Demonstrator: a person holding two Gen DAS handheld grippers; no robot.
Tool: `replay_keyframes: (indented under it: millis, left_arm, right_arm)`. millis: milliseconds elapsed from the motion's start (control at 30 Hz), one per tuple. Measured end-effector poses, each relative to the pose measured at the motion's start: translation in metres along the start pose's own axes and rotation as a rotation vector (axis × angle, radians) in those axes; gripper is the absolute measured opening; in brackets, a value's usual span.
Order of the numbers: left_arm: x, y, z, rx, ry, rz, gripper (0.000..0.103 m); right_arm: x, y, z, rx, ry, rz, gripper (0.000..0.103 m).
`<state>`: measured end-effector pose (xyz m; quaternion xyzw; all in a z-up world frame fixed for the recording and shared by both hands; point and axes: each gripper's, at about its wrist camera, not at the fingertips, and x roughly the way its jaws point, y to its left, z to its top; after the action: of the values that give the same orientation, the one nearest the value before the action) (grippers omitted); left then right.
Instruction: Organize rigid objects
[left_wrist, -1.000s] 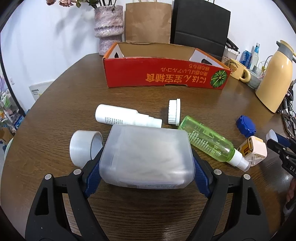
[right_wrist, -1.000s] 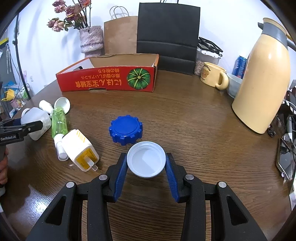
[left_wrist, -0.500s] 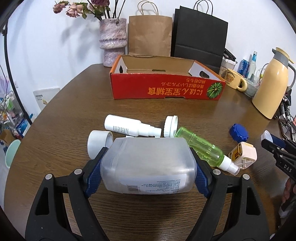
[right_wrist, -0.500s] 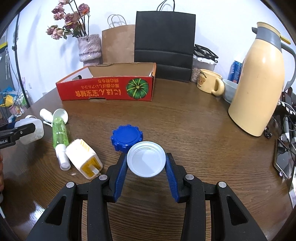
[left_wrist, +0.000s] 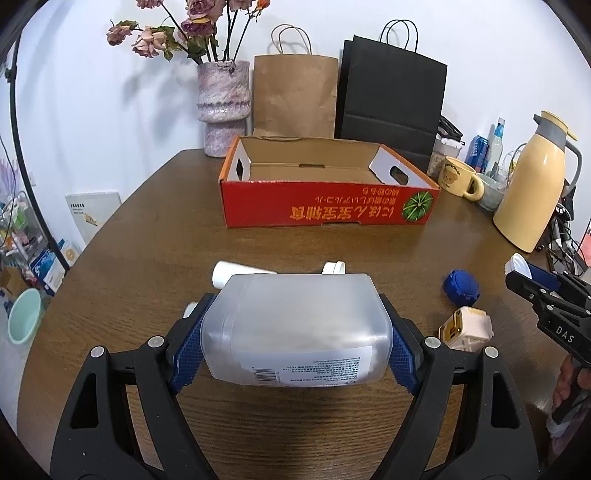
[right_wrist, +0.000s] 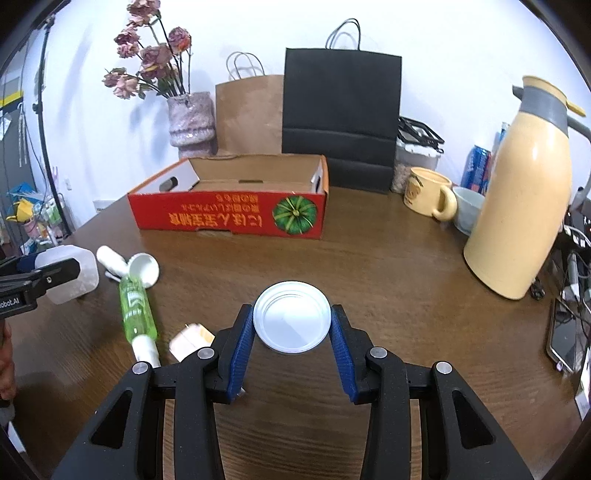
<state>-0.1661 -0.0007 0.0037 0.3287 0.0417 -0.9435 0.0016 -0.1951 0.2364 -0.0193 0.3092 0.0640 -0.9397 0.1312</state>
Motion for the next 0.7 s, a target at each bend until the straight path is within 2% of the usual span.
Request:
replay_keyframes:
  millis: [700]
  left_arm:
    - [0.002, -0.013, 0.043, 0.012, -0.067, -0.028, 0.079]
  right_arm:
    - [0.01, 0.027, 0.045, -0.018, -0.065, 0.026, 0.045]
